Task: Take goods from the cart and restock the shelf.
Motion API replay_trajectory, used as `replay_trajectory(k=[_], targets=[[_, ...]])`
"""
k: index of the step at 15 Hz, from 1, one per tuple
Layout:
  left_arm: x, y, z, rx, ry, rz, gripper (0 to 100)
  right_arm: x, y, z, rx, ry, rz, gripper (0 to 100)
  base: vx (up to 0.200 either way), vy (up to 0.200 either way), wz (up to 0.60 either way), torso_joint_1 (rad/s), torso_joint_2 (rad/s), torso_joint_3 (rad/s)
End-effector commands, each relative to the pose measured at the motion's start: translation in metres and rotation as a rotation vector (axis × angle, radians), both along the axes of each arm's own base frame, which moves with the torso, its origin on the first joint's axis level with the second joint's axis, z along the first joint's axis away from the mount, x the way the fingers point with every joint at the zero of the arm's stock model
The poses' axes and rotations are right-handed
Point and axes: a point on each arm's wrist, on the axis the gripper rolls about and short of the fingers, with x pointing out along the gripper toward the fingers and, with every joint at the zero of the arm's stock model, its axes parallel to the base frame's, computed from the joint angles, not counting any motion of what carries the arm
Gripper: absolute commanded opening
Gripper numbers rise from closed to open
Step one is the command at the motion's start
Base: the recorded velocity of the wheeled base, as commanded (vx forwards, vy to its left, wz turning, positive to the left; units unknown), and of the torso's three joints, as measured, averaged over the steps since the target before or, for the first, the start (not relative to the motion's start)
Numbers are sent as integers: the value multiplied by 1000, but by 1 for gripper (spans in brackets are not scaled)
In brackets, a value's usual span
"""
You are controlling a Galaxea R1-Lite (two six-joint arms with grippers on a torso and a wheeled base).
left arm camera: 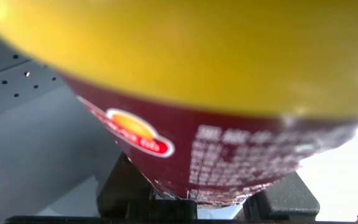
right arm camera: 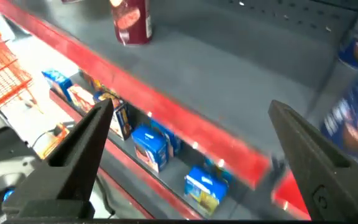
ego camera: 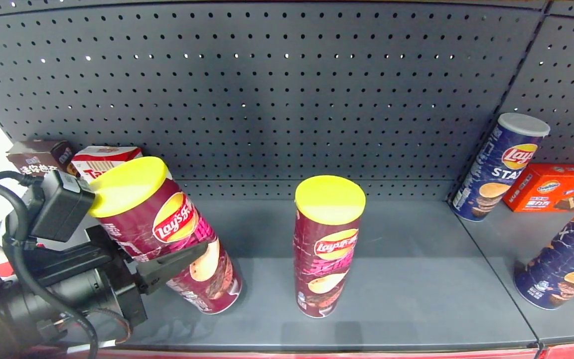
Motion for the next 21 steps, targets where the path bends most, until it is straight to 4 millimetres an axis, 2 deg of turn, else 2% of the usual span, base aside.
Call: replay_trajectory(k=[1,2,4,10,11,18,21], targets=[[-3,0,3,-6,-15,-9,0,-28,-12,-19,54,-104,-47,100,0,0,0,0,0,0],[-5,-2,2,-5,-13,-19,0,-28,-13,-31,33,-53,-78,100,0,0,0,0,0,0],[-8,-1,2,-6,-16,-20,0,-25,-13,-37,33,-46,-132,100,0,0,0,0,0,0],[-8,-1,3,-7,-21,-23,0,-25,-13,-37,78,-24,-164,100,0,0,0,0,0,0],[-8,-1,4,-7,-24,-27,0,-23,-16,-39,95,-21,-313,100,0,0,0,0,0,0],[-15,3,9,-23,-48,-28,0,-22,-14,-43,121,24,-264,100,0,0,0,0,0,0],[-12,1,11,-27,-49,-64,0,-23,-12,-43,122,22,-331,100,0,0,0,0,0,0]])
